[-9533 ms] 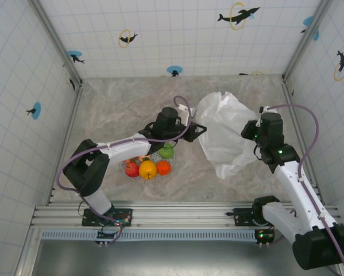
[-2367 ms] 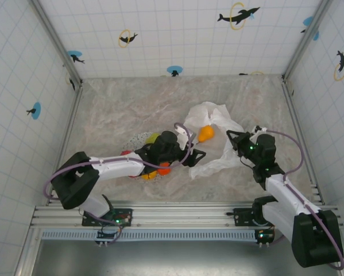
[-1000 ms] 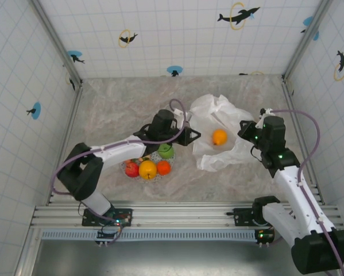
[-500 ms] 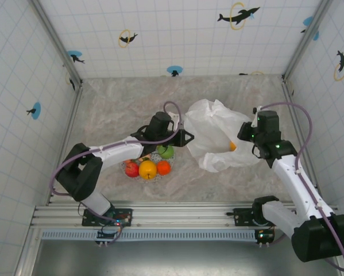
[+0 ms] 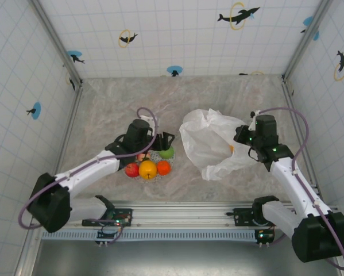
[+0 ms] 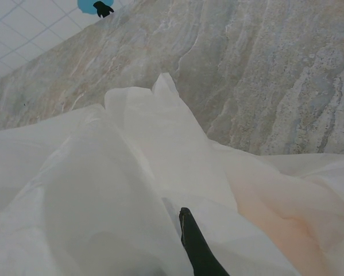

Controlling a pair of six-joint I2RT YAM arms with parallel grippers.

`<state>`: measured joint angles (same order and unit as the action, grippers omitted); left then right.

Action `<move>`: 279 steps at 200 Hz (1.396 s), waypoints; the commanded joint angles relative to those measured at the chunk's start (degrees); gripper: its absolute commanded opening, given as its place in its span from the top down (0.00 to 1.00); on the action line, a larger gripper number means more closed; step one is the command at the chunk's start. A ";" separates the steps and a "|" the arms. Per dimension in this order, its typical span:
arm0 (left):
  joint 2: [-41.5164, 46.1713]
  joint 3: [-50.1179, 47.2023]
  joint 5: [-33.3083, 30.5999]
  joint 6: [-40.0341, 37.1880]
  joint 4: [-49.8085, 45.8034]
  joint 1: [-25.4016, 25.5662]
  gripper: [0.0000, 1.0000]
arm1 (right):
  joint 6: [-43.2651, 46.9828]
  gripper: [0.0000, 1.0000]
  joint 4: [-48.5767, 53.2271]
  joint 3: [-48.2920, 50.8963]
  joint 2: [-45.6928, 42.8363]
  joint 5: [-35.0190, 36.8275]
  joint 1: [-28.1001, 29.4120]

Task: Place the fruits into the plastic bag

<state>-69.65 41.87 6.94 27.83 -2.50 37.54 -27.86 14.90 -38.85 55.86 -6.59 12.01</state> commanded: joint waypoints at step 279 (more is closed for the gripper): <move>-26.69 21.29 -13.28 -27.84 -26.89 -6.24 0.16 | -1.47 1.00 -10.75 6.23 -1.63 -8.16 -2.63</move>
<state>-94.96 61.56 -6.70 -0.03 -28.10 32.34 -29.10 7.01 -33.52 54.68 -13.87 9.72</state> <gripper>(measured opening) 0.843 0.044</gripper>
